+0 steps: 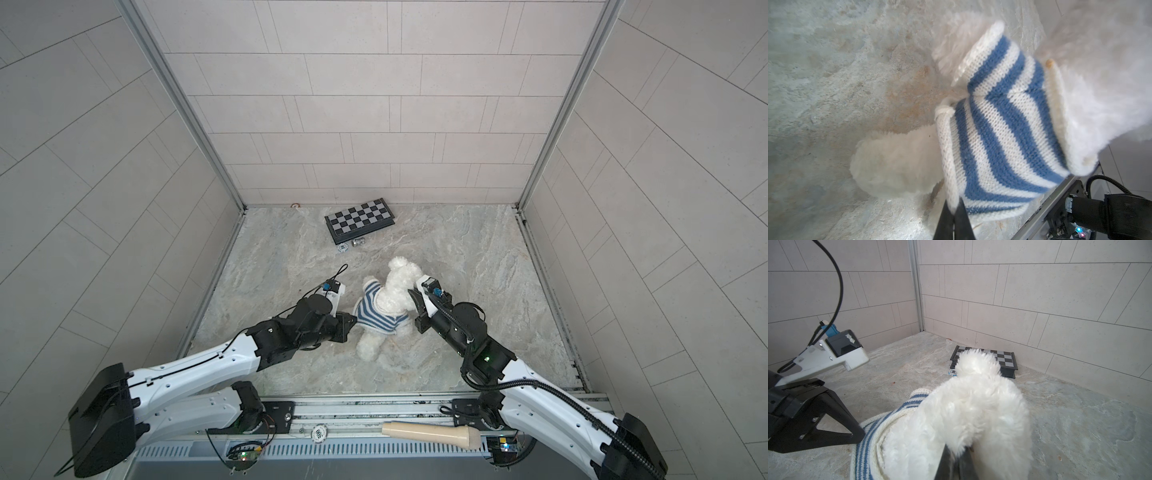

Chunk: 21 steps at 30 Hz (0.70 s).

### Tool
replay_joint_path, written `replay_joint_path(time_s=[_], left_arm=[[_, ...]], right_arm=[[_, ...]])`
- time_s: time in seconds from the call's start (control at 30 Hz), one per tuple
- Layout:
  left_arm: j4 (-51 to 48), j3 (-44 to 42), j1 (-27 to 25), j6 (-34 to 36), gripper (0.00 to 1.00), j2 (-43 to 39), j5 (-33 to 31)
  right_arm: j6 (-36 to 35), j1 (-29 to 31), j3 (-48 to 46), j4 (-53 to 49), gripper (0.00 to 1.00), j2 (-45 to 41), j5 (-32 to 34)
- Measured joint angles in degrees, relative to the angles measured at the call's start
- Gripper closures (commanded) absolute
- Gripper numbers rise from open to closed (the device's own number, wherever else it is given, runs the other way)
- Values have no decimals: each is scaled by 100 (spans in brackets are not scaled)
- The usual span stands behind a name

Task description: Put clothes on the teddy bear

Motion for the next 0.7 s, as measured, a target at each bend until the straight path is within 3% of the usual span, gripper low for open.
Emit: replay_joint_path(time_s=[0.17,0.3,0.53,0.7], left_arm=[[105,-4,39,90,100,103,131],[278,-129,39,127,98,-278,175],[258,52,39,315,82,-396,181],[144,181,-9,391,61,-459,170]], right_arm=[[0,15,-15,7,100,0,31],[0,15,-17,74,100,-22,44],[0,17,9,26,100,-9,166],[24,17,11,-92,100,-63,345]])
